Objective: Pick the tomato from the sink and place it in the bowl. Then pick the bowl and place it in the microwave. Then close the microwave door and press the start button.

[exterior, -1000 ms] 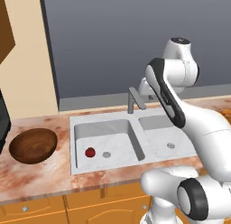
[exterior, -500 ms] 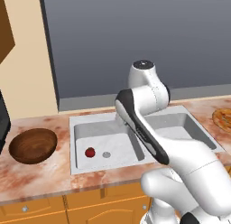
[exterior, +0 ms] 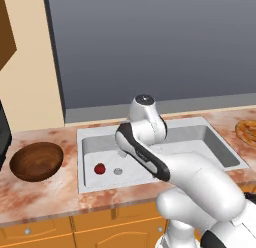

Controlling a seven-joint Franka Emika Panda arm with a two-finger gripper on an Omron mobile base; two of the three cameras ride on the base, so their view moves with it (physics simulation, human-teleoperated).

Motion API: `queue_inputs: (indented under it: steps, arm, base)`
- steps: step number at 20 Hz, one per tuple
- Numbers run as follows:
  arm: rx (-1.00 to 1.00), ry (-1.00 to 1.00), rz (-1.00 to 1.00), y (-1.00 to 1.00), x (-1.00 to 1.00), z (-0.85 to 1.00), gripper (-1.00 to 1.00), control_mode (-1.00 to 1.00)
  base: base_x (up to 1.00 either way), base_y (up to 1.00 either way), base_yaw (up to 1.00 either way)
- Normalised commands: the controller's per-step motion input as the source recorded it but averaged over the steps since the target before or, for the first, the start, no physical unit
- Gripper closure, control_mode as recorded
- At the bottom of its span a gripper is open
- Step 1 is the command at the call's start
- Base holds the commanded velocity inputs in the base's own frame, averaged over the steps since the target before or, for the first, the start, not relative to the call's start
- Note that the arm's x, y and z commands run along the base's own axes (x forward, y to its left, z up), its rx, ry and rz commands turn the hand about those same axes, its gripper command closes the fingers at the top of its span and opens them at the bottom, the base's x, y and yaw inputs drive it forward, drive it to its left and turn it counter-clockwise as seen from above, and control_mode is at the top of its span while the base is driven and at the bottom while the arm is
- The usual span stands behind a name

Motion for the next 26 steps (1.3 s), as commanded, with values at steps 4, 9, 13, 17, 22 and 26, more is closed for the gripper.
queue_inputs:
  steps: [4, 9, 13, 17, 22, 26]
  arm:
    - [0.02, 0.12, 0.08, 0.27, 0.63, -0.99, -1.00, -1.00]
    - [0.00, 0.16, 0.00, 0.36, 0.58, -0.72, -1.00, -1.00]
    - [0.00, 0.12, 0.00, 0.41, 0.38, -0.39, -1.00, -1.00]
    - [-0.04, 0.14, 0.00, 0.38, 0.28, -0.22, -1.00, -1.00]
    - [-0.04, 0.09, 0.00, 0.27, 0.30, -0.33, -1.00, -1.00]
    - [-0.04, 0.01, 0.00, 0.15, 0.28, -0.35, -1.00, -1.00]
  base:
    - [0.00, 0.00, 0.00]
    - [0.00, 0.00, 0.00]
    - [0.00, 0.00, 0.00]
    - [0.00, 0.00, 0.00]
    - [0.00, 0.00, 0.00]
    - [0.00, 0.00, 0.00]
